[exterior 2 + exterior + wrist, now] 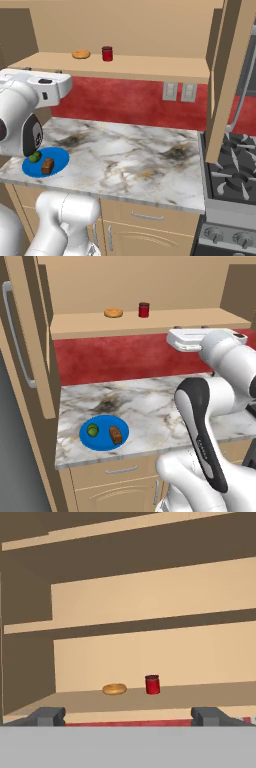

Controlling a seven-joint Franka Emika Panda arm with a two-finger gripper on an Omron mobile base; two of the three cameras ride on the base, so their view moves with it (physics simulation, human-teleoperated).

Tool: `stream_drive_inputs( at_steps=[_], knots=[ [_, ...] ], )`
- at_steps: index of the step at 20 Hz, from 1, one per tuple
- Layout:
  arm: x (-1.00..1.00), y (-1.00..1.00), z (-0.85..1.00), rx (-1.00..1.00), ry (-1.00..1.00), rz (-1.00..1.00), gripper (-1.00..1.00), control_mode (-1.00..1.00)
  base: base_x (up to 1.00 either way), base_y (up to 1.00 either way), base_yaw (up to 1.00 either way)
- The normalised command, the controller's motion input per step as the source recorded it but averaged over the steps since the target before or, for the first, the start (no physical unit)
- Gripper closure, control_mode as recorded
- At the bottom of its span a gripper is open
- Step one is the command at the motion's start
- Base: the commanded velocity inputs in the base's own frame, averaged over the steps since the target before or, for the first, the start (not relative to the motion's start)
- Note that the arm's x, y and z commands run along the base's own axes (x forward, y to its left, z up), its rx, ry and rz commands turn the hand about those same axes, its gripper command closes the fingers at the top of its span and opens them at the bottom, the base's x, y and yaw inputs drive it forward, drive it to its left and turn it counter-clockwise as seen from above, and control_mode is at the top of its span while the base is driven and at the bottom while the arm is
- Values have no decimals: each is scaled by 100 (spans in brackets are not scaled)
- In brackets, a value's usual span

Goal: Pick the avocado and bread from the counter and place them on the plate. Then pick the jam from the cabinet and place it next to the plate. Lastly close the cabinet door.

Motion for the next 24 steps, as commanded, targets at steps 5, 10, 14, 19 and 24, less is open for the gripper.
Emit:
stream_drive_inputs(
  at_steps=[5,10,14,19,24],
  knots=[
    [0,-26,10,3,0,-1,-100,-100,0,0,0],
    [2,-38,1,4,1,-3,-100,-100,0,0,0],
    [31,-21,0,1,5,0,-100,-100,0,0,0],
    [57,-6,11,1,17,-1,-100,-100,0,0,0],
    [43,-7,15,1,15,0,-100,-100,0,0,0]
  ],
)
